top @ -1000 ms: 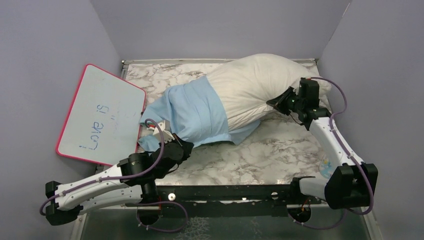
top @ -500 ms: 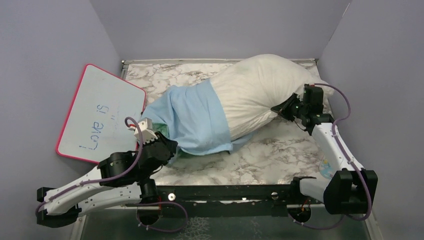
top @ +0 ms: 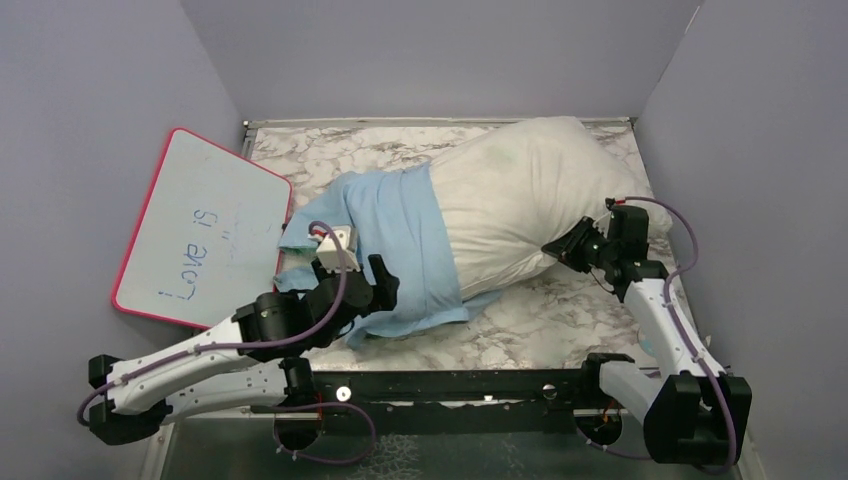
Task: Remove the pillowcase from the pillow
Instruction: Remove the pillow from the pillowcase.
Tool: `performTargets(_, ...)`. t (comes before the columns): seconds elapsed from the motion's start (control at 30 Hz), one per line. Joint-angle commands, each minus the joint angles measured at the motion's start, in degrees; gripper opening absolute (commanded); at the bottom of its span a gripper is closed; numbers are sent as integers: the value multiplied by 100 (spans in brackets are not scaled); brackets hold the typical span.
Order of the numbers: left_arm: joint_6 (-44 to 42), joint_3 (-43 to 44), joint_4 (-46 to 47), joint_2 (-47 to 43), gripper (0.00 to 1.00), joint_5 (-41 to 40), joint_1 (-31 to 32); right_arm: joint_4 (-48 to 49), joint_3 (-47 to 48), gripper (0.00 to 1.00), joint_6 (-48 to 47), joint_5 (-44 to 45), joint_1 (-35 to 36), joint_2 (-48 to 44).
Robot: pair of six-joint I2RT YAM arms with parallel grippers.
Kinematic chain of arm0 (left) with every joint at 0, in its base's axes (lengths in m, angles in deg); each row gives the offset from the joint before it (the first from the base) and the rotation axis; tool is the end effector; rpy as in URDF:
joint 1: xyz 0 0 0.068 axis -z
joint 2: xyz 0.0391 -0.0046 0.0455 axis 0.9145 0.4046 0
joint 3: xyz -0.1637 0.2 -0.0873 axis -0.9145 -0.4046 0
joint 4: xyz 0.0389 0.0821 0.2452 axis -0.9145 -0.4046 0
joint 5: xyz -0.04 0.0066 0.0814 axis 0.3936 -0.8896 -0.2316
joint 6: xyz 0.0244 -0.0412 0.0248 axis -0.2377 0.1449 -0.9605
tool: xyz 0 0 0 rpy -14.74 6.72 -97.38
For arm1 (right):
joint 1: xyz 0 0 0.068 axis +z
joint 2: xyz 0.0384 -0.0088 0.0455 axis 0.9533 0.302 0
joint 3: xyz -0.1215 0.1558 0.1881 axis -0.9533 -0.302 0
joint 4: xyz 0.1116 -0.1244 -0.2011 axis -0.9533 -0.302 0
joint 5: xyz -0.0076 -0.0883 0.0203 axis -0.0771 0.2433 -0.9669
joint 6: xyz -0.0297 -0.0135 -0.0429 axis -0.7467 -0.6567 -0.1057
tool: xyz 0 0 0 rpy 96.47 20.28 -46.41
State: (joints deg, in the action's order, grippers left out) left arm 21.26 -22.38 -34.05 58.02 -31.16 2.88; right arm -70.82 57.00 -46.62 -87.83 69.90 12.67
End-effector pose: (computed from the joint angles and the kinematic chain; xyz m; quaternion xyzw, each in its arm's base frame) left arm 0.0665 -0.1092 0.3159 -0.0303 0.8562 -0.2098 0.4712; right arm 0.2108 0.0043 0.2297 0.2232 0.8691 0.2867 0.3355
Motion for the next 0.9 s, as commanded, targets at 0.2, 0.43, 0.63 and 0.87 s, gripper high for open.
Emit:
performTargets(0.2, -1411, 877, 1214, 1445, 84, 347, -521, -1082, 326, 50, -811, -729, -9, -1082)
performTargets(0.43, -2732, 1338, 1956, 1570, 88, 2202, -3011, -1287, 1248, 62, -1103, -1319, -7, -1566)
performTargets(0.63, -2998, 2248, 2354, 2852, 91, 4310, -4780, -1045, 2522, 64, -1135, -1474, 20, -452)
performTargets(0.87, -2140, 2566, 3495, 4066, 91, 6783, -6522, -1400, 4649, 67, -1431, -323, 1519, 1722)
